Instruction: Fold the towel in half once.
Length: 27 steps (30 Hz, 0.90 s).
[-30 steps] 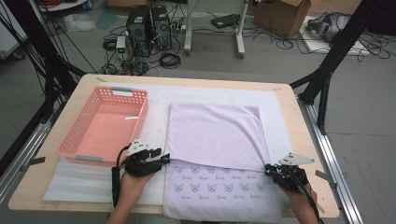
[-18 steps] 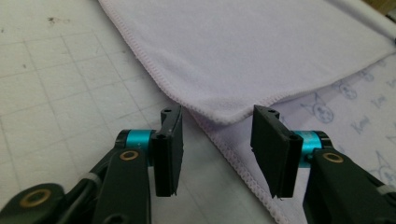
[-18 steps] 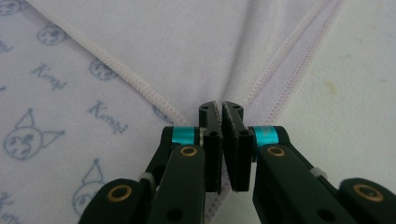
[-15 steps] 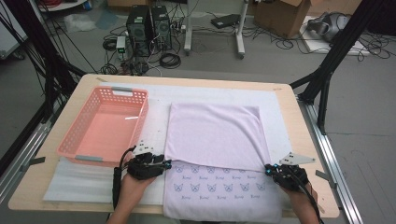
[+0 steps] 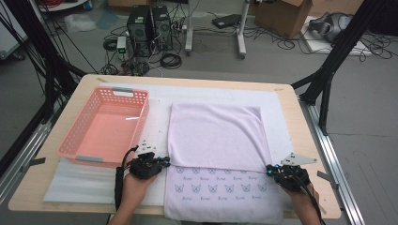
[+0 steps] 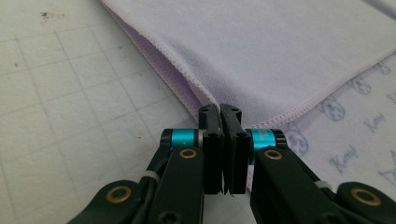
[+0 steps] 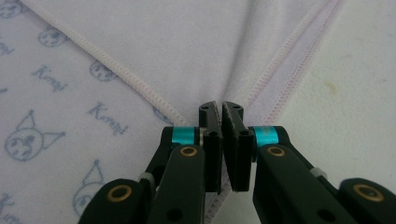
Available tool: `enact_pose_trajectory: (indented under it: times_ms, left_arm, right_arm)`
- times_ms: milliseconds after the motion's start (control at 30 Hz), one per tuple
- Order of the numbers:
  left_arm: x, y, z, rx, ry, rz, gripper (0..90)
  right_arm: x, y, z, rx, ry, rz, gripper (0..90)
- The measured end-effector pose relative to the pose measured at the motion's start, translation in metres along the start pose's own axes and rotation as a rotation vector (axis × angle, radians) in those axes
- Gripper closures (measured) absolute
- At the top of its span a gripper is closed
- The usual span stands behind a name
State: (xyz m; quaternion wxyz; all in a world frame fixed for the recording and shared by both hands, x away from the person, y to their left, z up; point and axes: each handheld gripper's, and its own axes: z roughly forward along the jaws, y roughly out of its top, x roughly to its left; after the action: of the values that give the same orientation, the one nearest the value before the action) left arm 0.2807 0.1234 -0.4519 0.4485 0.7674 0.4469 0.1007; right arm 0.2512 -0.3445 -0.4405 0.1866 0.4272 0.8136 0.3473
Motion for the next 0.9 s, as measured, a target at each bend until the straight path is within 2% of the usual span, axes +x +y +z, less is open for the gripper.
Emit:
enact_pose_trajectory:
  times_ms: [167, 367, 667, 900]
  left_arm:
    - [0.0, 0.002, -0.009, -0.064, -0.047, -0.018, 88.1]
    - [-0.002, -0.001, -0.019, -0.094, -0.101, -0.036, 88.3]
    - [-0.009, -0.011, -0.035, -0.121, -0.127, -0.051, 88.3]
    - [-0.021, -0.023, -0.046, -0.13, -0.162, -0.048, 88.3]
  right_arm:
    - [-0.005, -0.002, -0.004, -0.034, 0.023, 0.035, 86.6]
    - [-0.008, -0.002, -0.009, -0.056, 0.029, 0.058, 86.7]
    - [-0.004, -0.004, -0.022, -0.082, 0.023, 0.073, 86.7]
    - [0.003, -0.017, -0.038, -0.094, 0.013, 0.095, 86.7]
